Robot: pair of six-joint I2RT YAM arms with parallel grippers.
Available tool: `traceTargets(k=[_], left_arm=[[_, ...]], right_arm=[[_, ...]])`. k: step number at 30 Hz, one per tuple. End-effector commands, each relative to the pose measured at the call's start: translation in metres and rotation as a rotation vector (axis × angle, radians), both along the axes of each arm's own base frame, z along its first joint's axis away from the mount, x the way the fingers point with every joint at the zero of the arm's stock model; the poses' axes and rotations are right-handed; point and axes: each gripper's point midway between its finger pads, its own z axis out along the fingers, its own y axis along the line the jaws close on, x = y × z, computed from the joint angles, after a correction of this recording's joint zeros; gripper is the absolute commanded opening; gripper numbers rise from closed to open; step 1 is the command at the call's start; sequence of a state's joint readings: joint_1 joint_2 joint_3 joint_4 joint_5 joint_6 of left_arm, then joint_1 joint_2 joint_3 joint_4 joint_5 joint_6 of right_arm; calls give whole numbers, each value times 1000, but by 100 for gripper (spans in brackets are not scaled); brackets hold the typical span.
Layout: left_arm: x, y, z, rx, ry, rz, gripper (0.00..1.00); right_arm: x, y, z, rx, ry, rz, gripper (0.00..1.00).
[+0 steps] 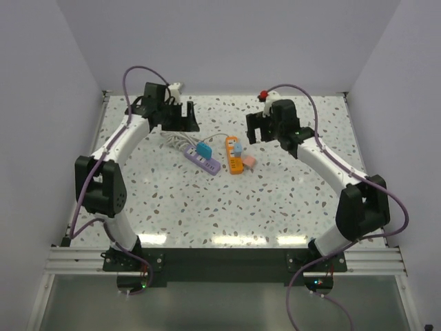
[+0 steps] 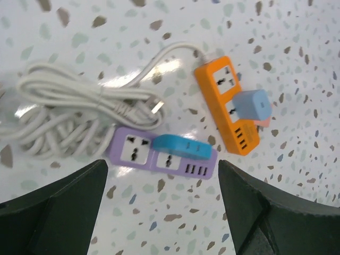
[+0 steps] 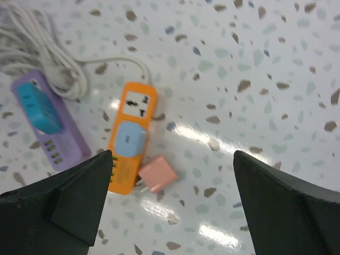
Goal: Insert the plug
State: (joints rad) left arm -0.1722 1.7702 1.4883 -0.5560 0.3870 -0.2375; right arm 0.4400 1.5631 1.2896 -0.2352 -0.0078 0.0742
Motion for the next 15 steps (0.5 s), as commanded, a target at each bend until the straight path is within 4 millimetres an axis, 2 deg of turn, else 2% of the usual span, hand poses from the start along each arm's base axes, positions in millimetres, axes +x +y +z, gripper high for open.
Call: traceTargets(k=[1,3,4,6,10,15], left_arm=[[9,-49,27,21,-108,-132,90],[9,-63,25,3,-101,-152,90],[10,-71,31,-4,-113,-166,89],[10,-78,30,-9,-109,-175,89],[5,-88,32,-14,-109,-200,89],[-1,-85,23,0,-81,-199,89]], right_arm=[[-20,-33,-55,-96,146,-40,98],[-23,-47,-71,-114,182,-57,98],[-25,-48,-78,-105,202,-45,98],[-28,-53,-91,-104,236,-31,96],[-33,-41,-111,-105,276,81,91],[-28,-28,-128,-121,287,194,90]])
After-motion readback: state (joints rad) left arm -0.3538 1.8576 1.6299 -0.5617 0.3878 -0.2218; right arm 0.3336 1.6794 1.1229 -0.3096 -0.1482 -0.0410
